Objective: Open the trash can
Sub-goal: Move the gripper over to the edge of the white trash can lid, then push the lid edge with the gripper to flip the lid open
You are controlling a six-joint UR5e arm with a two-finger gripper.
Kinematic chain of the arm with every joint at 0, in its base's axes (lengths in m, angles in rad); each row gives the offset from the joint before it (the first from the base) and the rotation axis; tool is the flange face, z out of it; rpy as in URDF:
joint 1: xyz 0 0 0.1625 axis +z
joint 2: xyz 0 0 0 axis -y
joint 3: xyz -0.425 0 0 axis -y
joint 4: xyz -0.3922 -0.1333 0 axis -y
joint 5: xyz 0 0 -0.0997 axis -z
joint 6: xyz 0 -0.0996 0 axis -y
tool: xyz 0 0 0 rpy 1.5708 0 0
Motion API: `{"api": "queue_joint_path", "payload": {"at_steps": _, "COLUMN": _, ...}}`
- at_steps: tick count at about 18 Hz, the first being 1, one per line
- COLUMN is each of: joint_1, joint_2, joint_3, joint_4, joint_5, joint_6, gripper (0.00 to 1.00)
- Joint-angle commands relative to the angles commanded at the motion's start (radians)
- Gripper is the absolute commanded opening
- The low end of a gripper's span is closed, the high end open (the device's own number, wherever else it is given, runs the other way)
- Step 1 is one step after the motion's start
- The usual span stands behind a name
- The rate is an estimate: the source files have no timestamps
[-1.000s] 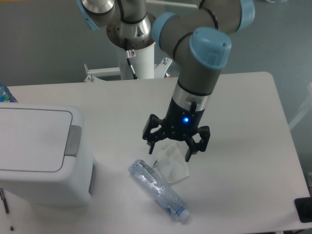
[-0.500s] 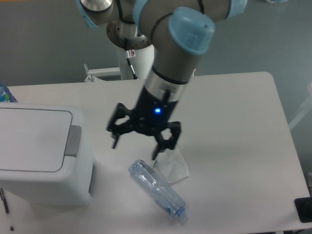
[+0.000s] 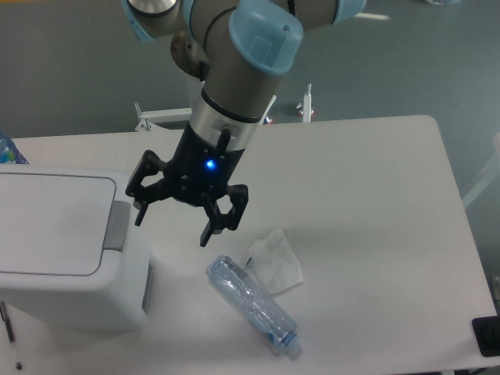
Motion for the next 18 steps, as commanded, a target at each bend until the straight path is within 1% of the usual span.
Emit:
{"api": "queue_joint_path", "payload": {"at_steps": 1, "joint_1": 0.0, "joint_2": 0.0, "joint_3": -0.017, "joint_4": 0.032, "joint_5": 0.002, "joint_6": -0.003, "gripper": 1.0}}
{"api": "queue_joint_path", "payload": {"at_steps": 2, "joint_1": -0.002, "joint_2": 0.002, "joint_3": -0.029, "joint_4": 0.051, "joint_5": 0.002, "joint_6": -0.005, "gripper": 1.0}}
{"api": "queue_joint_path", "payload": {"at_steps": 3, "joint_1": -0.006, "joint_2": 0.002, "joint_3": -0.037, "joint_4": 0.057, "joint_5": 0.002, "joint_6": -0.005, "gripper": 1.0}}
{"api": "queue_joint_path", "payload": {"at_steps": 9, "joint_1": -0.014, "joint_2": 0.025, "joint_3": -0.062, "joint_4": 0.059, "joint_5": 0.003, "joint_6": -0.005, "gripper": 1.0}}
{"api": "queue_joint_path", "payload": {"at_steps": 18, "joint_1": -0.015, "joint_2": 0.012, "joint_3": -0.062, "joint_4": 0.065, "joint_5": 0.005, "joint_6": 0.0, "gripper": 1.0}}
